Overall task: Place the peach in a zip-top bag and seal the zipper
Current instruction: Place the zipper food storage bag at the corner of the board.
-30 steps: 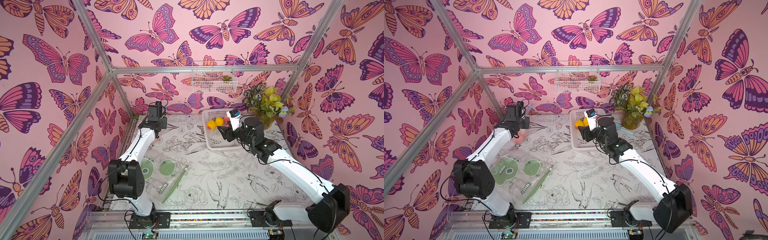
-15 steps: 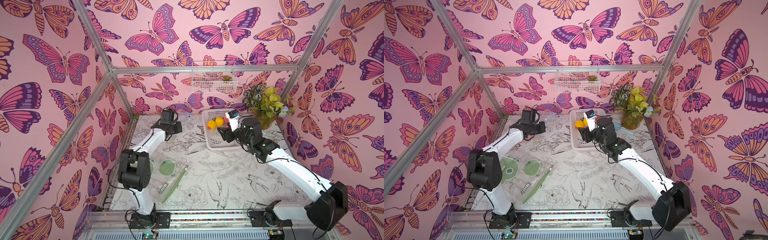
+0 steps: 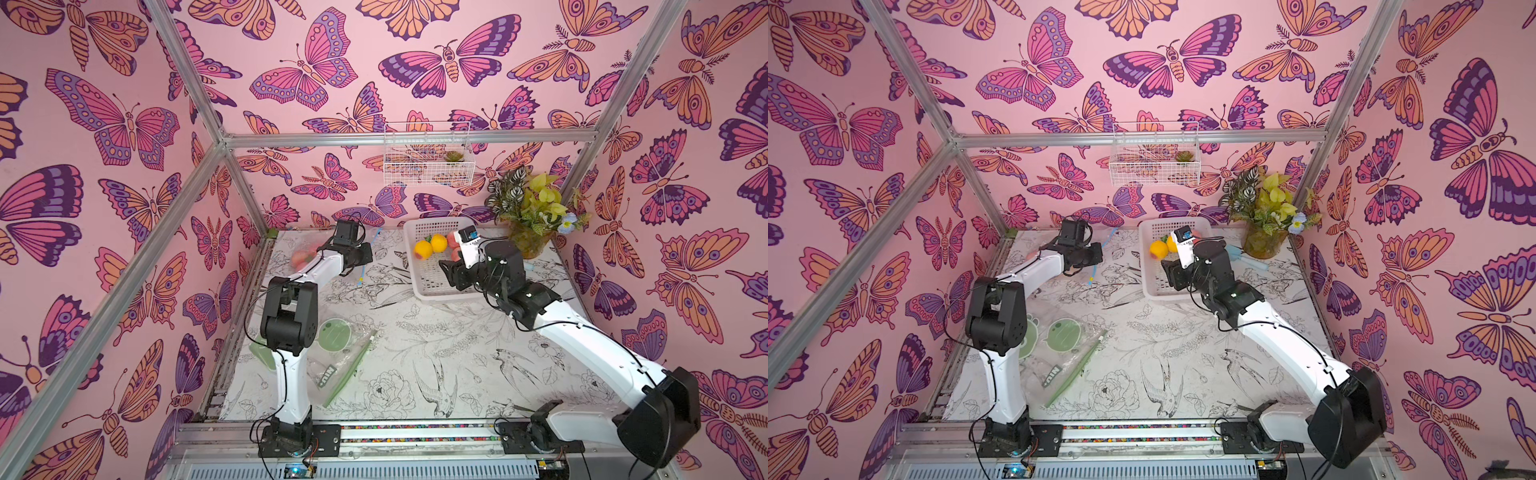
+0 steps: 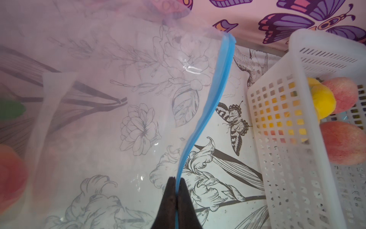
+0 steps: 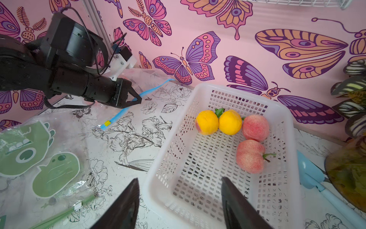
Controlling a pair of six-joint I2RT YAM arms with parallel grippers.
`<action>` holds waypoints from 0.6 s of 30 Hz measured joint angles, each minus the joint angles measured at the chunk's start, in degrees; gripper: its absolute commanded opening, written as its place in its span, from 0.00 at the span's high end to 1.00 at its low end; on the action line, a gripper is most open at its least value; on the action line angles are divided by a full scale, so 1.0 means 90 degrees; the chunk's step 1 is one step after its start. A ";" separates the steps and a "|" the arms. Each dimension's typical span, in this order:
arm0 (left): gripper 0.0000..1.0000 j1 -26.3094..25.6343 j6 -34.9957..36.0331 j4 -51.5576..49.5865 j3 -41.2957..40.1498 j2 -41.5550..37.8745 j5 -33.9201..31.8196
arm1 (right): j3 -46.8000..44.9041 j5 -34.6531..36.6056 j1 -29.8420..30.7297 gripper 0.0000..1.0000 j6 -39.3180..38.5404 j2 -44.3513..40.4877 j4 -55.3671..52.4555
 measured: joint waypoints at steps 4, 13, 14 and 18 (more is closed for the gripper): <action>1.00 0.0000 0.0204 0.0041 0.0236 0.0318 0.0002 | -0.0058 0.0051 0.0000 0.34 0.0000 -0.0112 -0.0019; 1.00 0.0039 0.0636 -0.0080 0.0797 0.0869 -0.0027 | -0.0070 0.0097 0.0000 0.34 0.0000 -0.0138 -0.0168; 1.00 0.0044 0.0682 -0.0109 0.0891 0.0945 -0.0039 | -0.0070 0.0097 0.0000 0.34 0.0000 -0.0138 -0.0185; 1.00 0.0070 0.0780 -0.0245 0.1290 0.1246 -0.0066 | -0.0070 0.0095 0.0000 0.34 0.0000 -0.0141 -0.0240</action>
